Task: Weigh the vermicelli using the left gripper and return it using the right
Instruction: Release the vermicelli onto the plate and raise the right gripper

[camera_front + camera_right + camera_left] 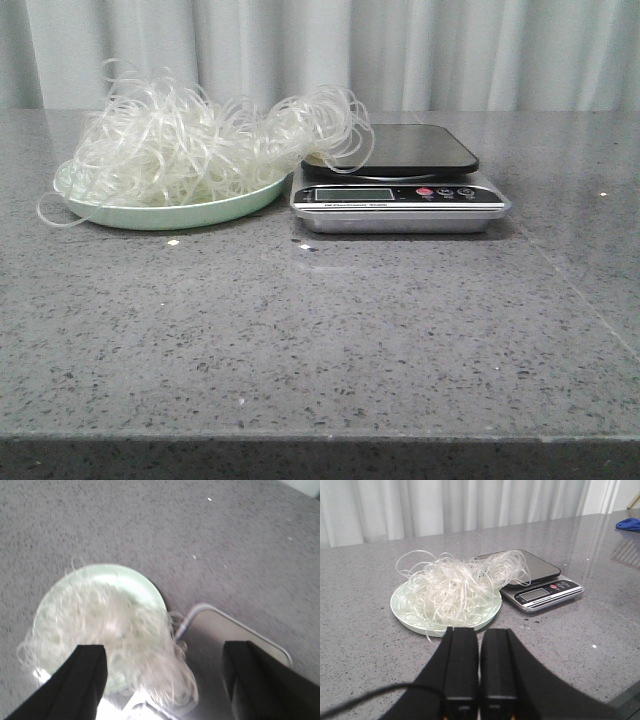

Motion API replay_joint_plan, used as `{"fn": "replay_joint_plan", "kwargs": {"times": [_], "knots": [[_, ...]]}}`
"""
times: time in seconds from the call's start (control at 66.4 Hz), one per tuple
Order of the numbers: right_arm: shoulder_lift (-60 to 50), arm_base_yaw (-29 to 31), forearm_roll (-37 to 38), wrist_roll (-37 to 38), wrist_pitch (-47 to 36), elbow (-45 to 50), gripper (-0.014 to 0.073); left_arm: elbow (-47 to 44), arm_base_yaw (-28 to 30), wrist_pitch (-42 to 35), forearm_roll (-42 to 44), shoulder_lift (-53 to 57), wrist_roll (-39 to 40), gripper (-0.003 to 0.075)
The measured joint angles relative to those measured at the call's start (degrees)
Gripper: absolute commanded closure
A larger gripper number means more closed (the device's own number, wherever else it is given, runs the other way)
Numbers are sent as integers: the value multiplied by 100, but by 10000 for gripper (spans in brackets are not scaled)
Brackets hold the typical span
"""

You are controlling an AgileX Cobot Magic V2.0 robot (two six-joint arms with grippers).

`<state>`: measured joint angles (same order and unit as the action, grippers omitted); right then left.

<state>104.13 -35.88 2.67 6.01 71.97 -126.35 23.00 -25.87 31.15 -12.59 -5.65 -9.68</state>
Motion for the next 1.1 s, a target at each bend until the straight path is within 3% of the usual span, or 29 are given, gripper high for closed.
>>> {"fn": "replay_joint_plan", "kwargs": {"times": [0.151, 0.301, 0.603, 0.783, 0.934, 1.024, 1.04, 1.055, 1.07, 1.085, 1.1], "knots": [[-1269, 32, 199, 0, -397, 1605, 16, 0, 0, 0, 0, 0, 0, 594], [-2975, 35, 230, 67, -1449, 3854, 16, 0, 0, 0, 0, 0, 0, 594], [-6508, 35, 238, 414, -3343, 7443, 16, 0, 0, 0, 0, 0, 0, 594], [-8802, 35, 407, 439, -4199, 9055, 16, 0, 0, 0, 0, 0, 0, 594], [-10058, 35, 697, 447, -4651, 10000, 24, 0, 0, 0, 0, 0, 0, 594], [-10396, 35, 731, 447, -4795, 10245, 159, 0, 0, 0, 0, 0, 0, 594], [-10450, 35, 731, 447, -4819, 10283, 236, 0, 0, 0, 0, 0, 0, 594], [-10451, 35, 731, 447, -4818, 10304, 257, 0, 0, 0, 0, 0, 0, 594], [-10483, 35, 741, 447, -4821, 10325, 347, 0, 0, 0, 0, 0, 0, 594], [-10480, 35, 741, 447, -4821, 10338, 371, 0, 0, 0, 0, 0, 0, 594], [-10486, 35, 741, 447, -4821, 10365, 463, 0, 0, 0, 0, 0, 0, 594]]}}
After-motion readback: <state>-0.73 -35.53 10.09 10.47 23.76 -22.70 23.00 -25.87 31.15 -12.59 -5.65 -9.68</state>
